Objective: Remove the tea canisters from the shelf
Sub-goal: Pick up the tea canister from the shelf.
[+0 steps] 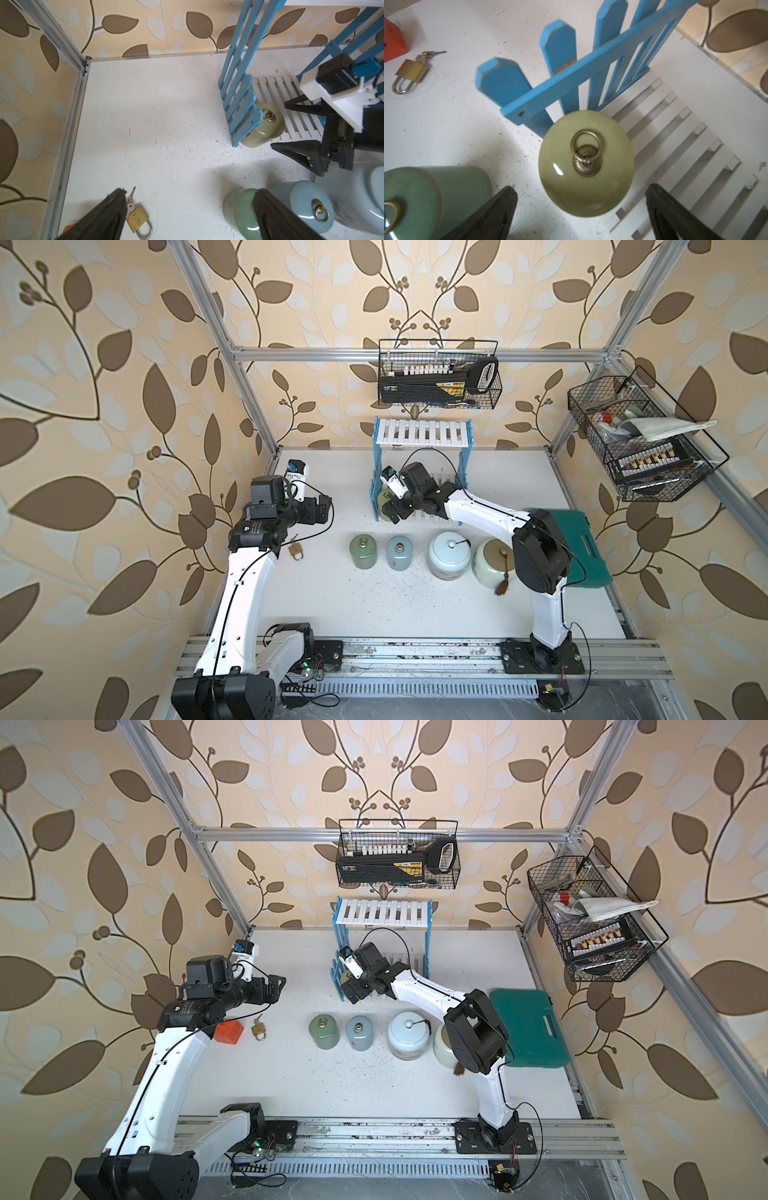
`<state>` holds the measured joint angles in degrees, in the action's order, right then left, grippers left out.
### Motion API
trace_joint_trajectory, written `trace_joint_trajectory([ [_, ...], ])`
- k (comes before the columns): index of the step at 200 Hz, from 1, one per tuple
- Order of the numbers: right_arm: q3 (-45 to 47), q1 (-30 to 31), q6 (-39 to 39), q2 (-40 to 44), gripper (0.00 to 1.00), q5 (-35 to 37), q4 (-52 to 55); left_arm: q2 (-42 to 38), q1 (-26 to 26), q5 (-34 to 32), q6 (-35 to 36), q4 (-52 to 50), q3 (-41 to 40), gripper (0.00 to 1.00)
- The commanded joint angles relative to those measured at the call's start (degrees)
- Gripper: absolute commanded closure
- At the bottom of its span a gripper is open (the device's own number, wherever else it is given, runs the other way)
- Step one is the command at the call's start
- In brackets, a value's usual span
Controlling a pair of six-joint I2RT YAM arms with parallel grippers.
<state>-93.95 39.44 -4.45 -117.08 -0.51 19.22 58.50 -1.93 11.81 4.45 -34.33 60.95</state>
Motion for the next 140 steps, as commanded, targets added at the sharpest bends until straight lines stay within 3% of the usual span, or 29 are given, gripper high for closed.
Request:
trace_joint_trajectory([
  [1,-3.12,-1.02,0.24,-2.45,0.01,-1.24,1.49,-0.15,-0.53,-1.89,-1.75,1.09,2.1,0.01],
  [115,-8.08,-1.38,0.52,-8.85,0.01,-4.64,0.74,1.01,-0.44,-1.62,-2.98,0.16,3.38,0.01],
  [140,-9.28,-1.38,0.42,-10.25,0.07,-5.63,0.7,0.91,-0.44,-2.22,-2.68,-0.1,3.56,0.01],
])
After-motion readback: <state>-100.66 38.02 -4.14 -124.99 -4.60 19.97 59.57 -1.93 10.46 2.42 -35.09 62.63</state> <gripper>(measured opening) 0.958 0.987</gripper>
